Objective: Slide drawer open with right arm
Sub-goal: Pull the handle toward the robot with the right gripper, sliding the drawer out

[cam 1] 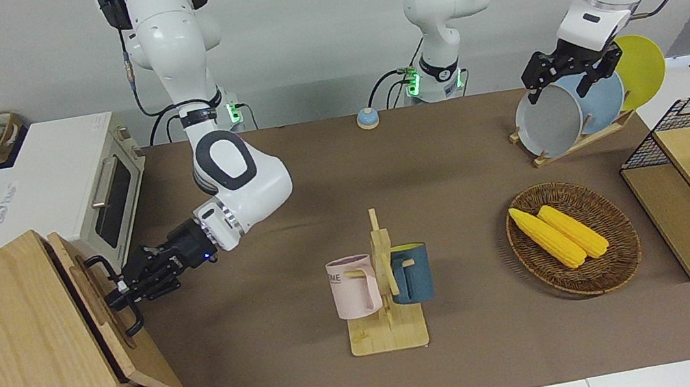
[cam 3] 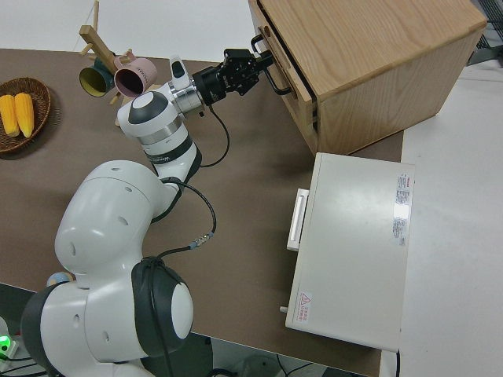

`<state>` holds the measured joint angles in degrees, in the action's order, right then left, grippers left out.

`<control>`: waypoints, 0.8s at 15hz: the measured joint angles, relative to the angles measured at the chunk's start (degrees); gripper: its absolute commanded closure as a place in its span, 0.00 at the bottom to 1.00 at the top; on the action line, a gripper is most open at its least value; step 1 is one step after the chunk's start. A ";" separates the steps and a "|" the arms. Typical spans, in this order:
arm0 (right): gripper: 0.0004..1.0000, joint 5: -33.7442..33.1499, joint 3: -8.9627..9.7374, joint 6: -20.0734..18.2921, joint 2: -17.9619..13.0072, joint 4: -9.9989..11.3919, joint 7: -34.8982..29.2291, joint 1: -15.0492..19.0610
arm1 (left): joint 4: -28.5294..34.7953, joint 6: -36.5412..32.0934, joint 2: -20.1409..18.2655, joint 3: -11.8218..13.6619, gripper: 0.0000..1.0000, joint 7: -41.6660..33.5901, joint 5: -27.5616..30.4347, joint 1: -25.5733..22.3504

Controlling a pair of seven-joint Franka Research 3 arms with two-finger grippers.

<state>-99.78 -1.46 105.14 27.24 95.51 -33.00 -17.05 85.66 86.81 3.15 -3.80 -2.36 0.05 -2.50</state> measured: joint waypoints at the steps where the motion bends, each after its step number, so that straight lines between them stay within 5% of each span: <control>1: 1.00 0.04 0.04 -0.99 0.01 0.20 0.00 -0.55 | 0.00 0.00 0.00 0.00 0.01 0.00 0.00 0.00; 12: 1.00 7.58 0.33 -10.45 -0.27 0.37 0.69 -8.37 | 0.00 0.00 0.00 0.00 0.01 0.00 0.00 0.00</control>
<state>-92.21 -1.13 94.69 26.97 95.89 -32.31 -25.42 85.66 86.81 3.15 -3.80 -2.36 0.05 -2.50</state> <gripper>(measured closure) 0.828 0.004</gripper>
